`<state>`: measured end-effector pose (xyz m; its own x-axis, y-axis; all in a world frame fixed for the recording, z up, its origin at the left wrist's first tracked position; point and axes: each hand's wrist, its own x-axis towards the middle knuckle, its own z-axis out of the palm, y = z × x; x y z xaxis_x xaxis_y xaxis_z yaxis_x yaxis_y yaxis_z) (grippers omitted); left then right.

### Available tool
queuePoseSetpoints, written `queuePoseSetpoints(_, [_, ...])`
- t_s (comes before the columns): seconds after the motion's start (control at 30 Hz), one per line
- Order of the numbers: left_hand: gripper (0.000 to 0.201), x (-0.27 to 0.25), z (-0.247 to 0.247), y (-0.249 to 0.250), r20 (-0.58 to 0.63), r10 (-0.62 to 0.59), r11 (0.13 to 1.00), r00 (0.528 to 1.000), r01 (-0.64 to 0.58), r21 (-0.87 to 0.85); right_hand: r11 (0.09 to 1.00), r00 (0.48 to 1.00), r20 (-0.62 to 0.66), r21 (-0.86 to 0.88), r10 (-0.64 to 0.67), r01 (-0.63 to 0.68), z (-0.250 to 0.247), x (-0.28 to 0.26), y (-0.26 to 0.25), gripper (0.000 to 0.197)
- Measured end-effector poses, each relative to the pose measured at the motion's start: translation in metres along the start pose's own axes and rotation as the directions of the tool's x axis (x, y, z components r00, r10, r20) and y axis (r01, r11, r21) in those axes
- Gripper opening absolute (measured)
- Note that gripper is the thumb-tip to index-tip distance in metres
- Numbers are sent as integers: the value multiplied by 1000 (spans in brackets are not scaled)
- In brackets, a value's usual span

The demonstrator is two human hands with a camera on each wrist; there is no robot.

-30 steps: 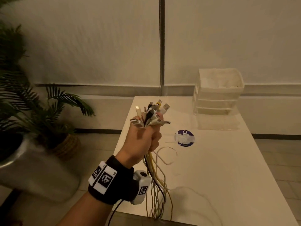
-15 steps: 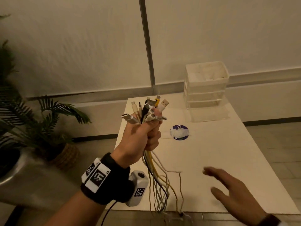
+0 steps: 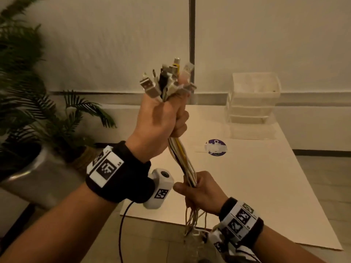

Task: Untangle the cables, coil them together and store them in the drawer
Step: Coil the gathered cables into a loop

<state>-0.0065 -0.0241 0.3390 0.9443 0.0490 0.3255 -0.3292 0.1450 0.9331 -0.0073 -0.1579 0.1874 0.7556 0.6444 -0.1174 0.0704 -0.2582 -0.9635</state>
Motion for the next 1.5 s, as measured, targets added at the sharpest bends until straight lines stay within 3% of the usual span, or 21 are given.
queuePoseSetpoints(0.2, [24, 14, -18, 51, -140, 193, 981, 971, -194, 12, 970, 975, 81, -151, 205, -192, 3, -12, 76, 46])
queuePoseSetpoints(0.3, [24, 18, -25, 64, -157, 236, 972, 959, -234, 33, 953, 953, 93, -120, 290, -278, 7, -26, 124, 52])
queuePoseSetpoints(0.43, [24, 13, -25, 67, -131, 225, 971, 966, -233, -49, 933, 941, 2, -130, 338, -335, 1, -37, 158, 63])
queuePoseSetpoints(0.53, [27, 6, -19, 60, -113, 188, 979, 976, -195, -59, 888, 910, 12, -223, 415, -402, -3, -47, 173, 69])
queuePoseSetpoints(0.57, [27, 2, -17, 54, -127, 149, 985, 981, -159, -65, 849, 879, 21, -270, 477, -454, -3, -46, 178, 65])
queuePoseSetpoints(0.67, [27, -6, -21, 36, -166, 41, 986, 985, -67, -156, 800, 832, -2, -270, 555, -535, -15, -35, 204, 24])
queuePoseSetpoints(0.7, [26, -8, -25, 35, -171, 17, 983, 985, -48, -177, 796, 817, 44, -262, 575, -546, -23, -33, 228, 28])
queuePoseSetpoints(0.77, [22, -13, -30, 37, -165, -7, 981, 986, -25, -194, 840, 847, 80, -207, 526, -502, -52, -28, 284, 64])
queuePoseSetpoints(0.8, [20, -16, -29, 37, -153, -11, 980, 988, -20, -198, 867, 864, 114, -167, 491, -470, -58, -18, 279, 57])
queuePoseSetpoints(0.83, [20, -18, -26, 36, -142, -15, 980, 990, -13, -197, 881, 872, 129, -118, 472, -459, -60, -19, 248, 35])
queuePoseSetpoints(0.9, [24, -22, -16, 33, -120, -16, 984, 993, -5, -178, 937, 910, 229, -45, 346, -345, -47, -35, 152, 13])
queuePoseSetpoints(0.93, [28, -22, -11, 32, -115, -7, 988, 993, -11, -152, 971, 945, 235, 22, 227, -238, -47, -39, 108, 20])
queuePoseSetpoints(1.0, [32, -22, 0, 31, -126, 7, 996, 992, -18, -84, 994, 979, 180, 43, 90, -100, -42, -29, 42, 79])
queuePoseSetpoints(1.03, [32, -21, 7, 30, -130, 14, 998, 991, -22, -65, 1000, 974, 228, -4, -21, 23, -37, -33, 15, 89])
queuePoseSetpoints(1.07, [32, -21, 15, 29, -135, 15, 998, 991, -23, -55, 994, 972, 215, -29, -95, 103, -27, -32, -1, 84])
queuePoseSetpoints(1.13, [34, -22, 28, 27, -140, 14, 999, 990, -19, -31, 983, 971, 178, -65, -158, 172, 1, -16, -19, 34])
queuePoseSetpoints(1.17, [35, -21, 31, 26, -141, 18, 1000, 990, -20, -15, 985, 976, 165, -66, -144, 157, 11, -14, -25, 13])
queuePoseSetpoints(1.23, [33, -20, 25, 31, -152, 25, 999, 988, -29, -25, 997, 984, 162, -2, -77, 78, 19, -10, -20, 28])
queuePoseSetpoints(1.3, [30, -18, 5, 43, -217, 24, 993, 976, -49, -110, 1000, 979, 204, -1, 25, -25, 19, -9, -4, 30])
queuePoseSetpoints(1.43, [29, -25, -35, 52, -268, -6, 992, 963, -29, -125, 966, 974, 157, -229, 160, -122, 15, -12, 29, 50])
queuePoseSetpoints(1.5, [28, -34, -53, 43, -274, -60, 997, 960, 45, -59, 943, 975, 186, -328, 124, -58, 3, -18, 27, 55])
